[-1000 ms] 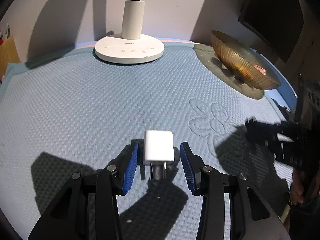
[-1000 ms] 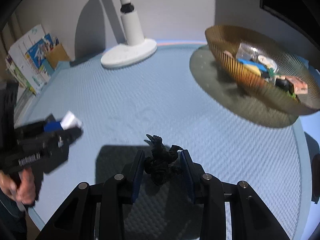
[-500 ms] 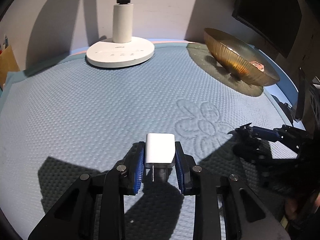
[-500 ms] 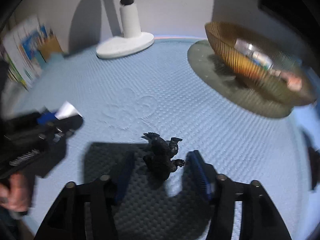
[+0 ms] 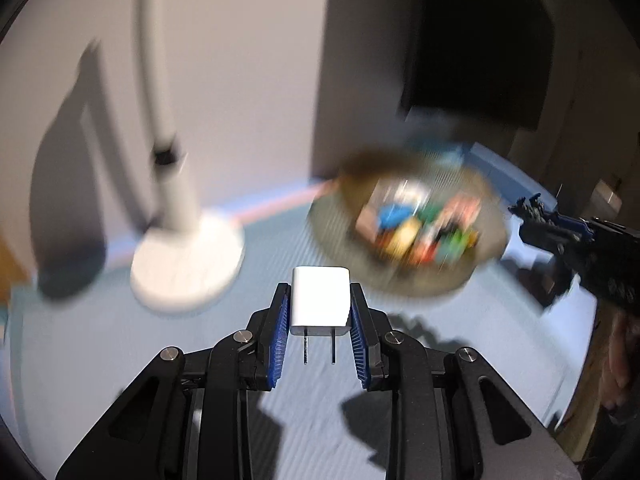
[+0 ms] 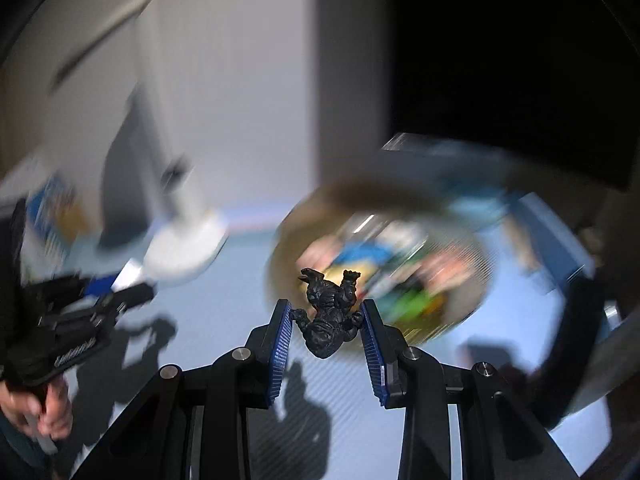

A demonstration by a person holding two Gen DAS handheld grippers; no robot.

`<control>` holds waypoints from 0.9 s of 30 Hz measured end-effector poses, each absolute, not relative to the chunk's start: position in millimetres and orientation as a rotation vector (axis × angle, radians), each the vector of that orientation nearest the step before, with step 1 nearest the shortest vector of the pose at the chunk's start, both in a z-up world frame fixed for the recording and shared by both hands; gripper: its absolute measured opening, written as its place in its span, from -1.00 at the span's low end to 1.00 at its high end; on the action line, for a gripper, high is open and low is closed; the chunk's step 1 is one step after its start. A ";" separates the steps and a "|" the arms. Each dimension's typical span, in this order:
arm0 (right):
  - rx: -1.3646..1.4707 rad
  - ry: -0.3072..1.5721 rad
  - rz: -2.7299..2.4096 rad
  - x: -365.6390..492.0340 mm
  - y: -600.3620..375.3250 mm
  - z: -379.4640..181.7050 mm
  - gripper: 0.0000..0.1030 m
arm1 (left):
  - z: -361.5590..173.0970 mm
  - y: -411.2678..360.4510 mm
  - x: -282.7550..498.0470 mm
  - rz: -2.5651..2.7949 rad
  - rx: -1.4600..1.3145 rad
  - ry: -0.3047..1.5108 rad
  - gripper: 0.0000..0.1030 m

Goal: Organize rigid objects
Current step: 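Carry charger and black figure over the amber bowl and open both grippers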

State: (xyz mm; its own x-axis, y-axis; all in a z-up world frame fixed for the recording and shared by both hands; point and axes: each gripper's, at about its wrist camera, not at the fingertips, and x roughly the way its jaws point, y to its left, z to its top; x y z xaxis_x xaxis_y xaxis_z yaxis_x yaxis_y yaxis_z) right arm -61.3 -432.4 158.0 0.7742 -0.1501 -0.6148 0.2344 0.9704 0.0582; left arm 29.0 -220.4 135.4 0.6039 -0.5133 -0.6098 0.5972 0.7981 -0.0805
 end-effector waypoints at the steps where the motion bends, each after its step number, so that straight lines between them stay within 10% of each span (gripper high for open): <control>1: 0.158 0.627 -0.246 -58.1 -450.8 172.7 -0.35 | 146.8 -229.5 33.4 -0.667 0.128 0.644 -0.52; 21: 0.428 0.810 -0.240 32.7 -542.4 110.8 -0.34 | 107.1 -363.4 114.3 -0.812 0.119 0.795 -0.52; 27: 0.455 0.771 -0.204 30.5 -541.5 119.4 -0.29 | 125.6 -348.7 108.3 -0.776 0.090 0.731 0.35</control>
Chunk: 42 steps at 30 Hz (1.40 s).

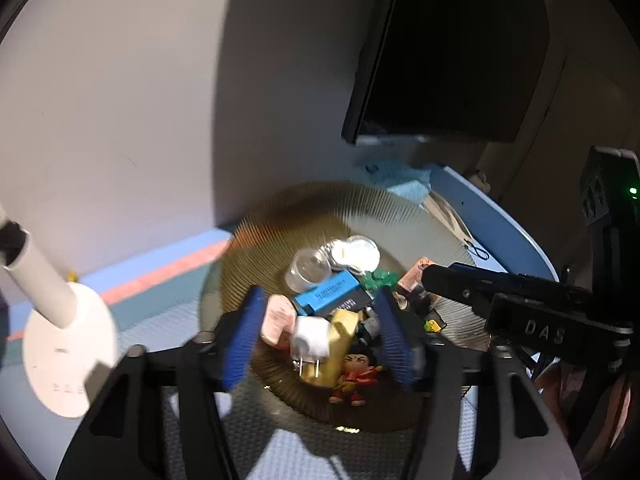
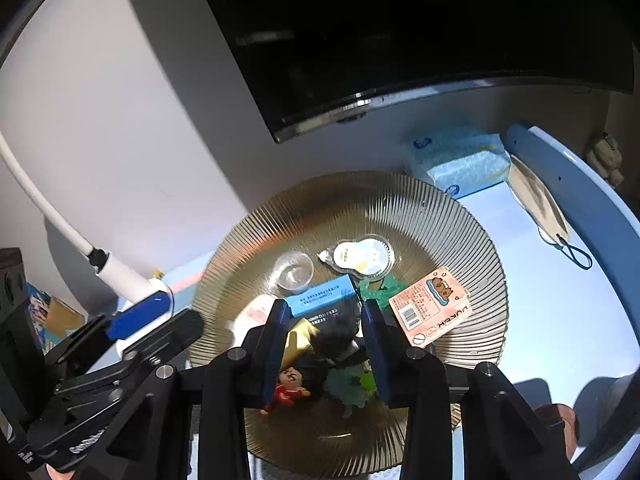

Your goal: Organize rigid objects

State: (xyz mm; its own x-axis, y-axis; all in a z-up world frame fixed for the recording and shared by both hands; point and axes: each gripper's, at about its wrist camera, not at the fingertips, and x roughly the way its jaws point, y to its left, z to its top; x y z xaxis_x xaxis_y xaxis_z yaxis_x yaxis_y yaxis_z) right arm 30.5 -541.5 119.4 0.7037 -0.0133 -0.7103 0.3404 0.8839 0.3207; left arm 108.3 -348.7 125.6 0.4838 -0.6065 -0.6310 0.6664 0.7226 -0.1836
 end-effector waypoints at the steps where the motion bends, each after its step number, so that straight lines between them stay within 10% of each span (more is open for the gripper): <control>1: 0.460 0.764 -0.204 27.5 -541.7 120.8 -0.28 | 129.1 -343.1 104.8 -0.765 0.098 0.713 0.43; 11: 0.467 0.733 -0.155 -14.0 -501.3 144.2 -0.24 | 154.4 -225.1 61.0 -0.627 0.016 0.664 0.43; 15: 0.399 0.710 -0.114 -27.0 -454.3 155.6 0.20 | 147.6 -169.1 39.9 -0.549 -0.033 0.668 0.43; 29: 0.278 0.838 0.177 -26.6 -278.5 141.1 0.23 | 115.1 -53.1 -13.2 -0.292 -0.023 0.720 0.66; 42: 0.126 0.883 0.045 -0.7 -259.3 23.6 0.38 | 14.6 -57.7 -3.2 -0.196 -0.042 0.886 0.66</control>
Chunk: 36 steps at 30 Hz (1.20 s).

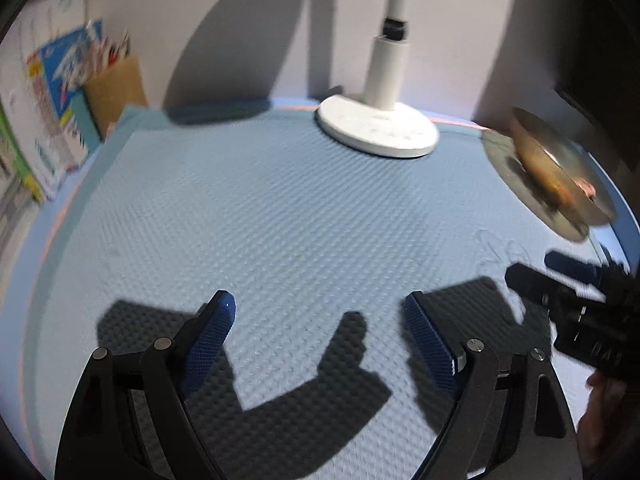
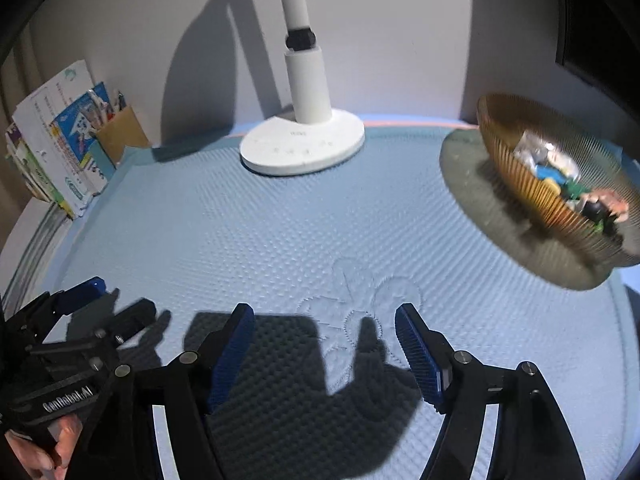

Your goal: Organize rigid objects

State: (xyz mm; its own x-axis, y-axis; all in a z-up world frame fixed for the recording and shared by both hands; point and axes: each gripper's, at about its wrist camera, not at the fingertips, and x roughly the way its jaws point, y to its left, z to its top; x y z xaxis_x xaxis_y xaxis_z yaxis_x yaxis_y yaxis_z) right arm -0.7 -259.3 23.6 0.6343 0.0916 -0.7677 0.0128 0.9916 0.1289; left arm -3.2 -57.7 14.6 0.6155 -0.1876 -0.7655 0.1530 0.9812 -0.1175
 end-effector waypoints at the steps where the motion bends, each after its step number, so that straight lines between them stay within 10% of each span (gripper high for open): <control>1: 0.125 0.882 0.044 0.0 -259.7 19.7 0.38 | 9.4 -55.6 -0.5 -0.195 -0.065 0.899 0.66; 36: 0.088 0.855 -0.019 0.9 -269.7 2.1 0.50 | -8.0 -48.8 13.8 -0.137 -0.062 0.890 0.82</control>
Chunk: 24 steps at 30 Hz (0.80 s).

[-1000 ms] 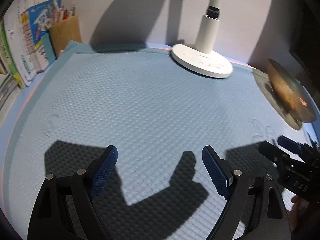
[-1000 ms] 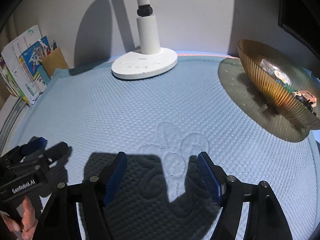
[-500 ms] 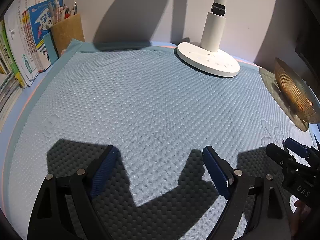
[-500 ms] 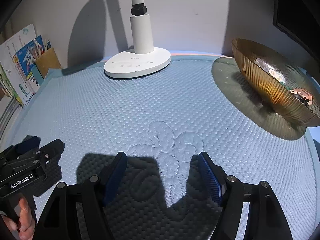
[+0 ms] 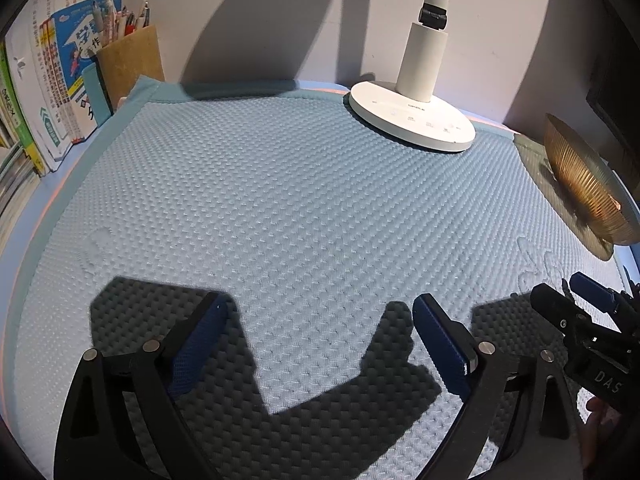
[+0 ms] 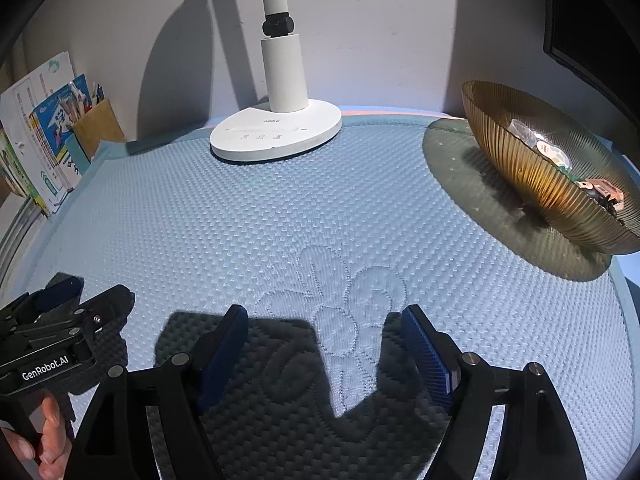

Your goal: Organize rigid objects

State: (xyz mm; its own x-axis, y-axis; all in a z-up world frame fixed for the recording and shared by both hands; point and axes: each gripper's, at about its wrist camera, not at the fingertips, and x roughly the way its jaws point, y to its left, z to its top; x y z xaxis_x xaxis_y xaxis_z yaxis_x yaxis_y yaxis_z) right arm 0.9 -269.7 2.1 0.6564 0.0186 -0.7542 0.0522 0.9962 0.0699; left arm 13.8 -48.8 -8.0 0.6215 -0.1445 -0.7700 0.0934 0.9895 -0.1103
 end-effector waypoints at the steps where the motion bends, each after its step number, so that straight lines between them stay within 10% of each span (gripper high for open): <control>1: 0.089 0.856 -0.019 1.2 -269.6 1.9 0.51 | -7.7 -48.3 13.3 -0.135 -0.064 0.887 0.82; 24: 0.090 0.872 -0.013 3.8 -273.5 0.1 0.60 | -5.1 -43.6 9.9 -0.121 -0.093 0.877 0.82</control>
